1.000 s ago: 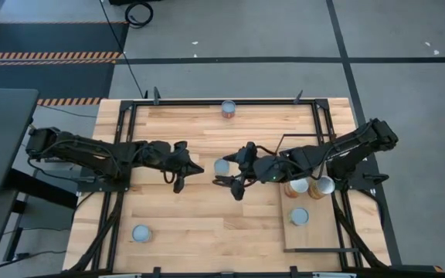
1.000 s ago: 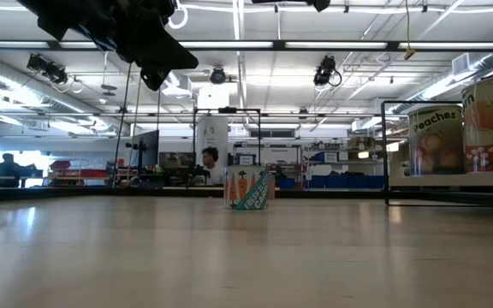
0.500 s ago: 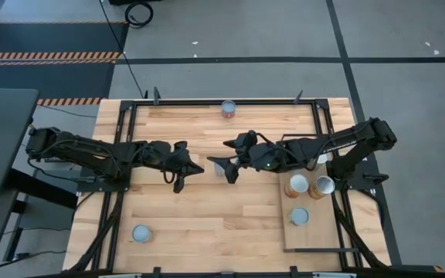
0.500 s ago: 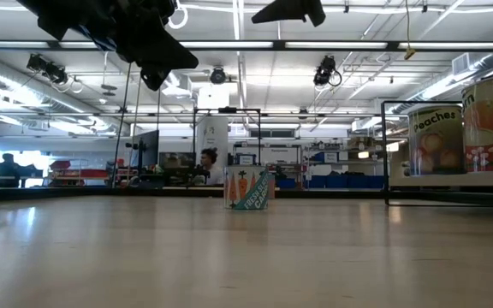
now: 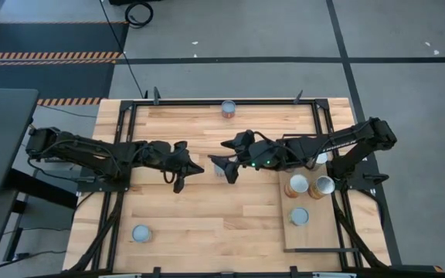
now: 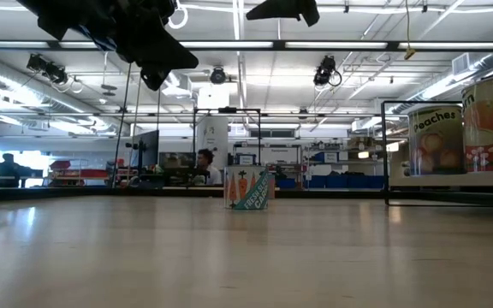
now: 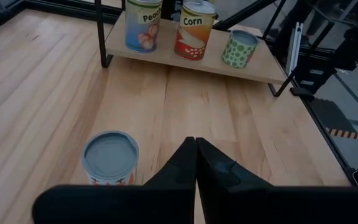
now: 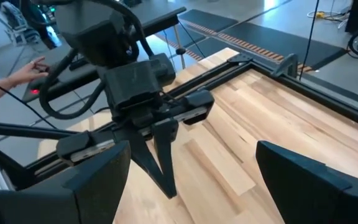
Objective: Pick and place cans onto a shelf
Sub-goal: Put the canned carrots on the shelf
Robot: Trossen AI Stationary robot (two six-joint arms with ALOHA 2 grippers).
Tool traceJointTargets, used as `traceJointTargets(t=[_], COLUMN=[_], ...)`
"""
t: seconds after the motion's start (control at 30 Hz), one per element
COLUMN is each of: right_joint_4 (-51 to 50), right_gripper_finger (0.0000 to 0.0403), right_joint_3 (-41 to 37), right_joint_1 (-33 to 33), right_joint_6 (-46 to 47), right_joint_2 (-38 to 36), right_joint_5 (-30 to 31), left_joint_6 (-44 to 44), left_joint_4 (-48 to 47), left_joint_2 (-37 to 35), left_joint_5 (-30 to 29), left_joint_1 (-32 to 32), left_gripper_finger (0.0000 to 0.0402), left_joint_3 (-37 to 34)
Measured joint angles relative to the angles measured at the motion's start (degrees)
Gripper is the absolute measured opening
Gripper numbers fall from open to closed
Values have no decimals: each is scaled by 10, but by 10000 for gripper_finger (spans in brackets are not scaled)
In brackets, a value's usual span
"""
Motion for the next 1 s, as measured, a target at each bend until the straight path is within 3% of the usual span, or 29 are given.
traceJointTargets(t=[0.43, 0.57, 0.8, 1.0], right_joint_4=[-144, -106, 16, 101], right_gripper_finger=[355, 355, 355, 361], right_joint_3=[-19, -64, -176, -232], right_joint_1=[-1, -1, -35, -86], right_joint_6=[-31, -72, -105, -161], right_joint_2=[0, 0, -1, 2], right_joint_5=[2, -12, -131, -196], left_joint_6=[0, 0, 0, 0], left_joint_4=[0, 0, 0, 1], left_joint_2=[0, 0, 0, 0], left_joint_5=[0, 0, 0, 0], left_joint_1=[0, 0, 0, 0], left_gripper_finger=[11, 11, 11, 11], left_joint_3=[0, 0, 0, 0])
